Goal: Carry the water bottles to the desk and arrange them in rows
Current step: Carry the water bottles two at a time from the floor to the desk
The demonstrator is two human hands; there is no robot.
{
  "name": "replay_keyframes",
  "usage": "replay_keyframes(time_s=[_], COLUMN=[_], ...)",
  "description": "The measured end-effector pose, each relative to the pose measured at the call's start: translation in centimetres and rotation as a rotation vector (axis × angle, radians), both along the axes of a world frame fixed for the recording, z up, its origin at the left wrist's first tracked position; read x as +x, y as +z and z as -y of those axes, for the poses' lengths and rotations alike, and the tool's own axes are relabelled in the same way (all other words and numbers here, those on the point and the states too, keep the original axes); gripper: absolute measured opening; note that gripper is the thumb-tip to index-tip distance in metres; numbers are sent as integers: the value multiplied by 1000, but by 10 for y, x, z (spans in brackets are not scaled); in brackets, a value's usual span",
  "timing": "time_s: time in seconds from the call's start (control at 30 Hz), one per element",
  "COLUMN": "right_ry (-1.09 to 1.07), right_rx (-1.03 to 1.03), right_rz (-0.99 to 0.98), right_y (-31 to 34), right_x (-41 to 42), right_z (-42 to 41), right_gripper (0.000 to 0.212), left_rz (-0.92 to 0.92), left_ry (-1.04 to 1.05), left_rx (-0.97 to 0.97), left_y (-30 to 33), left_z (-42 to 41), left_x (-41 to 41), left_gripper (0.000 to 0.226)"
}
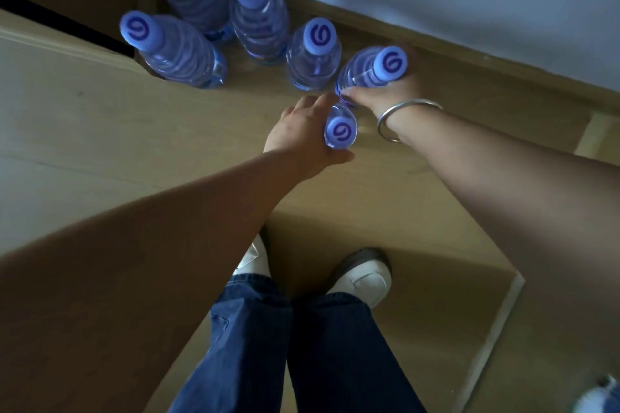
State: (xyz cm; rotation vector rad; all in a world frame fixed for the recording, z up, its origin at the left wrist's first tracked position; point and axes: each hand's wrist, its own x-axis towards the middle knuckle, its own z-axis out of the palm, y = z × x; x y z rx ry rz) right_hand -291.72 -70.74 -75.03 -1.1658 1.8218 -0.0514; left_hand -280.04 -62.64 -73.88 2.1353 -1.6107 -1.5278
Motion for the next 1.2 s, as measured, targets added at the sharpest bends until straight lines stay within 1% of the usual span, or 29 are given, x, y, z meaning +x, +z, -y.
replay_keyframes(time_s=[0.07,0.13,0.2,0.27,0.33,0.4,0.5,0.6,0.77,0.87,0.93,1.07,1.2], right_ry=[20,20,47,117,200,245,293,400,578,652,720,890,1061], right_rx=[-83,-121,-148,-177,-180,-150,-137,-201,-339,-386,-417,-482,-495], right_rz=[3,12,-21,-51,-79,-93,-56,-25,58,82,102,173,248], right_y=[2,9,23,41,66,95,147,207,312,373,412,493,565], right_x=[-1,-3,-9,-14,-17,-18,-12,0,22,34,43,72,109], right_z=[0,-5,-14,-27,-41,-56,-78,-98,-115,-120,-120,-132,-158], right_gripper=[57,45,35,33,30,36,46,55,58,62,60,49,50], left_rz=[5,26,57,84,97,101,105,112,118,136,155,220,376], left_ry=[0,-8,-9,-1,52,145,246,323,403,499,556,667,657], left_rx=[-18,-30,-22,-9,13,32,49,39,-35,-78,-106,-159,-162], left_y=[1,4,13,29,51,79,129,186,294,360,398,482,559], left_z=[-4,-11,-21,-33,-46,-57,-72,-83,-104,-125,-140,-182,-225], left_x=[2,8,16,25,34,42,48,53,60,67,72,87,116], left_gripper=[79,76,75,75,73,70,68,68,69,66,64,60,56])
